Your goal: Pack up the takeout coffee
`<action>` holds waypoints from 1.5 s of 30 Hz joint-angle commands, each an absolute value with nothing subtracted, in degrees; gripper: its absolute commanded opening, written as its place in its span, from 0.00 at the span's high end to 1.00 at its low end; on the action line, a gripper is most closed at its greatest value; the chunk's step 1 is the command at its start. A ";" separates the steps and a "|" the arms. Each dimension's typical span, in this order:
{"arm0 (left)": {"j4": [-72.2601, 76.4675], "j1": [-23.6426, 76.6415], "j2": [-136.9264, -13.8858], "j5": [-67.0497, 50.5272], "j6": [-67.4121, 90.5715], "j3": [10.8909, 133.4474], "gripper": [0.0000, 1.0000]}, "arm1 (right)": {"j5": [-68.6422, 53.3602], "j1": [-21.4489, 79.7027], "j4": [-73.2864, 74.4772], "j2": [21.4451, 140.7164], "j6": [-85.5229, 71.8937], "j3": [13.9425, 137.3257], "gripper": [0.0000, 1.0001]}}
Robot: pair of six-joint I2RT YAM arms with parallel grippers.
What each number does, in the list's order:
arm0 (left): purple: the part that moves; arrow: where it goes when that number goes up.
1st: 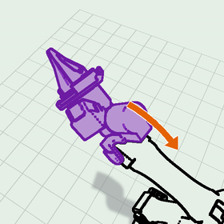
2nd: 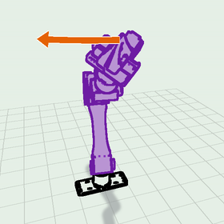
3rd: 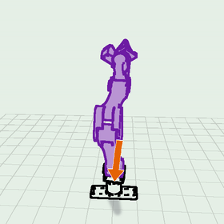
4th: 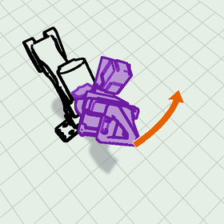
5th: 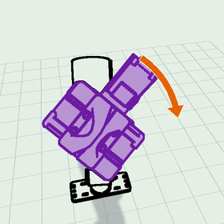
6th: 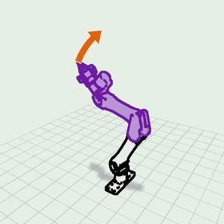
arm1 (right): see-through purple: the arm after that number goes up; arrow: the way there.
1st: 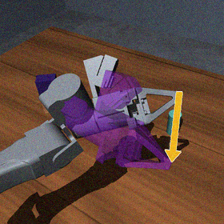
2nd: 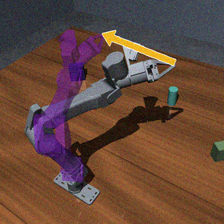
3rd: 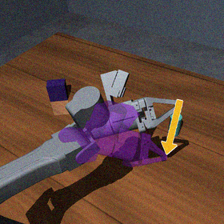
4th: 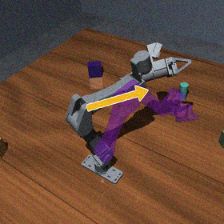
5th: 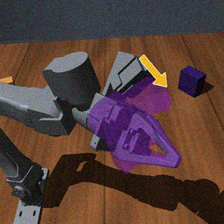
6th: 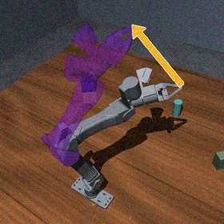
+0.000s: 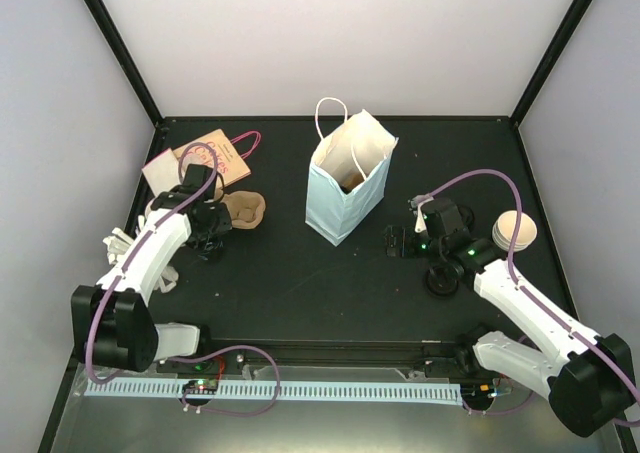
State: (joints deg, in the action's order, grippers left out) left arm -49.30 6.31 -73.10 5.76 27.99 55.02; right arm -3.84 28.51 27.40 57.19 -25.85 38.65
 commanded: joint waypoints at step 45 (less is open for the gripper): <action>-55.80 7.63 -70.62 7.64 25.24 59.35 0.99 | -5.62 28.28 25.66 56.61 -26.23 38.06 0.00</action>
State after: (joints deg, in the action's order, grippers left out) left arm -54.46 6.83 -70.96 8.38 26.11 57.30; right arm -5.02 28.51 27.33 56.42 -25.87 38.63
